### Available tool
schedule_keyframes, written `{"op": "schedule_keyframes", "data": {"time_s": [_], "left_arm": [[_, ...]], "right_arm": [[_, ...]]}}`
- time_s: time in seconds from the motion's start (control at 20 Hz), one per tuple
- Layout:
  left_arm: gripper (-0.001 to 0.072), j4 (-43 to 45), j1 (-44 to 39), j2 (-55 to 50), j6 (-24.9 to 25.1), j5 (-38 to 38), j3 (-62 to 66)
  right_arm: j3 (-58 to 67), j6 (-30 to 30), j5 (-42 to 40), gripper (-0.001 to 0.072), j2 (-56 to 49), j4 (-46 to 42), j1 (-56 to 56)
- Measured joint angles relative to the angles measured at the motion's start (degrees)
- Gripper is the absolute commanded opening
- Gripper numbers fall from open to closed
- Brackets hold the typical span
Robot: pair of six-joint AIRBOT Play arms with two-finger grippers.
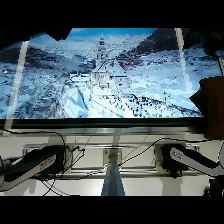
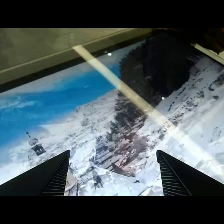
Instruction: Fold the clothes and pants, and hang the long-sleeved shirts on hangers.
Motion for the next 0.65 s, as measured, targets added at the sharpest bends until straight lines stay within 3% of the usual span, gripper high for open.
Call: {"op": "schedule_keyframes", "data": {"time_s": [0.3, 0.65], "left_arm": [[0.0592, 0.00, 0.00, 0.00, -0.02, -0.02, -0.02], [0.0592, 0.00, -0.02, 0.00, 0.00, -0.02, 0.00]], "right_arm": [[0.57, -8.81, -0.17, 0.0012, 0.00, -12.83, 15.91], [0.68, -10.71, 0.42, 0.0012, 0.00, -13.73, 18.75]]}}
